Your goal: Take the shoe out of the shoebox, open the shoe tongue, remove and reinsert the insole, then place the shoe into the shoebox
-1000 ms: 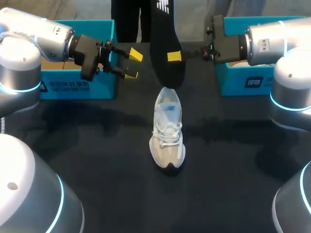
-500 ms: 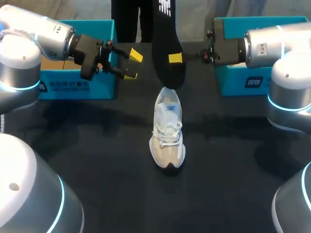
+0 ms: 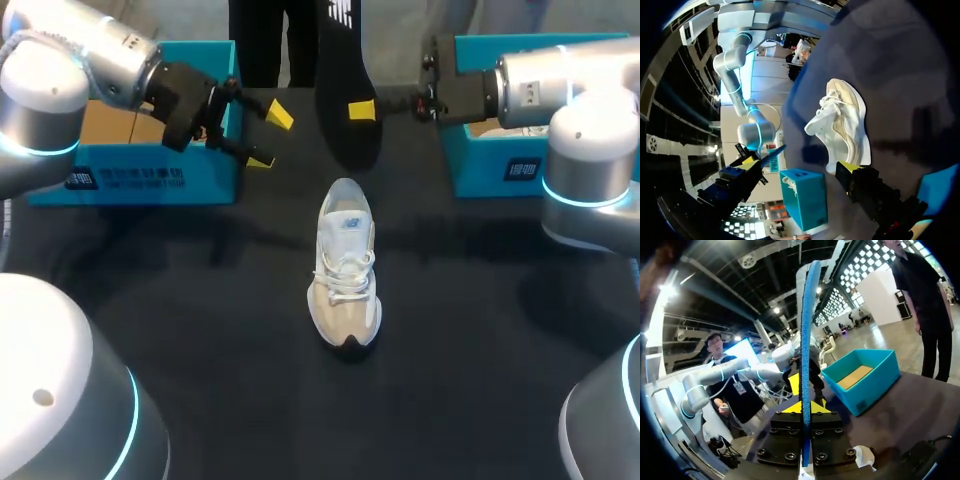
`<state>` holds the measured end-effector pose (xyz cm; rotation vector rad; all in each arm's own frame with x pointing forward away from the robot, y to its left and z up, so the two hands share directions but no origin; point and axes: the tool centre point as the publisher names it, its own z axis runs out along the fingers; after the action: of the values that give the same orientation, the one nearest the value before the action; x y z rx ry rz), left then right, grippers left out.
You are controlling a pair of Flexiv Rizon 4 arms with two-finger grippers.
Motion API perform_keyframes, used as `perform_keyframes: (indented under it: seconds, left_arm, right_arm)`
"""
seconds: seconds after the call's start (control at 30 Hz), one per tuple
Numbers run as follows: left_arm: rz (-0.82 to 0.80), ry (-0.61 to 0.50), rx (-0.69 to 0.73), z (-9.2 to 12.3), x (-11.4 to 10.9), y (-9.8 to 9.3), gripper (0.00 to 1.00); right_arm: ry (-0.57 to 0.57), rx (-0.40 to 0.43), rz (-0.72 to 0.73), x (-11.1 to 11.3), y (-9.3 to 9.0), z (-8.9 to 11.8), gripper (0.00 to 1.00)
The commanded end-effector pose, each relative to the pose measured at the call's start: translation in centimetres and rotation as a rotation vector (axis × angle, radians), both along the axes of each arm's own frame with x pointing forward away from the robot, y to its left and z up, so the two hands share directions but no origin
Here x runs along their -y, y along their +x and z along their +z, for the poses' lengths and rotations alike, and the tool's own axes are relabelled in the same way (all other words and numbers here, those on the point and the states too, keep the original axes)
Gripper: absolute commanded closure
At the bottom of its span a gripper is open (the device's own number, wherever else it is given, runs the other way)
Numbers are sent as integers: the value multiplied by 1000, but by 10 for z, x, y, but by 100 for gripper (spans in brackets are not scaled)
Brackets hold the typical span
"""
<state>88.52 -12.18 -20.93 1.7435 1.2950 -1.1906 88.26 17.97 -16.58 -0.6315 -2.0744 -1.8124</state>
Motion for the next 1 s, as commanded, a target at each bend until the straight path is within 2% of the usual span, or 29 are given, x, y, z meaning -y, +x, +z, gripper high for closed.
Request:
perform_keyframes:
  seconds: [0.03,0.13,0.47,0.8,1.0]
  left_arm:
    - [-26,1,-59,-5,2,6,0]
    - [-19,49,-87,-11,1,8,0]
    - [61,51,-168,-26,0,25,0]
    - [58,66,-157,-35,18,39,0]
    - [55,81,-171,-44,23,42,0]
  right_arm:
    - [1,0,22,-2,12,-11,100]
    - [-5,12,20,-2,15,-17,100]
    - [-18,58,24,0,15,-39,100]
    - [7,52,31,1,13,-61,100]
    - [34,55,25,0,12,-64,100]
